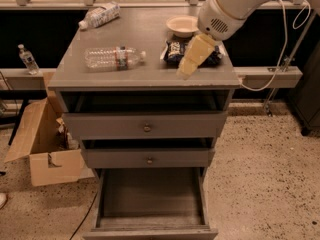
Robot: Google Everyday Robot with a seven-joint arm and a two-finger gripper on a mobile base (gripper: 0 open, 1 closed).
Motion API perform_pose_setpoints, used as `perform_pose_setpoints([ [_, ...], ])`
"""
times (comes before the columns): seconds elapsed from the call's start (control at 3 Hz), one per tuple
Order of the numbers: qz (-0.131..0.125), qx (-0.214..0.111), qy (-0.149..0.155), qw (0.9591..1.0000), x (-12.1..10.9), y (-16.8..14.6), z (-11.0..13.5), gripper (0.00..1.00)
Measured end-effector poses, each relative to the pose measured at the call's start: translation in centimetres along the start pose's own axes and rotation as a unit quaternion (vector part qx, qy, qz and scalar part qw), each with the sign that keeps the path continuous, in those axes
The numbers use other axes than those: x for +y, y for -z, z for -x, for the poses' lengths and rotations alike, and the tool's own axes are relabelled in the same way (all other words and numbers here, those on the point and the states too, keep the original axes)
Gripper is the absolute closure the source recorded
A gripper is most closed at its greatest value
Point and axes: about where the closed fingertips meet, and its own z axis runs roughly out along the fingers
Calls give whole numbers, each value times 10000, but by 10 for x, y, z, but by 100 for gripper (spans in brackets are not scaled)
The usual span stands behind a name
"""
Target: Place water bottle into bottom drawer
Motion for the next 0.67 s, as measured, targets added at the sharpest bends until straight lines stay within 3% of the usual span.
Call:
perform_pose_setpoints([
  [0.67, 296, 38, 63, 9995, -29, -79, 41, 0],
])
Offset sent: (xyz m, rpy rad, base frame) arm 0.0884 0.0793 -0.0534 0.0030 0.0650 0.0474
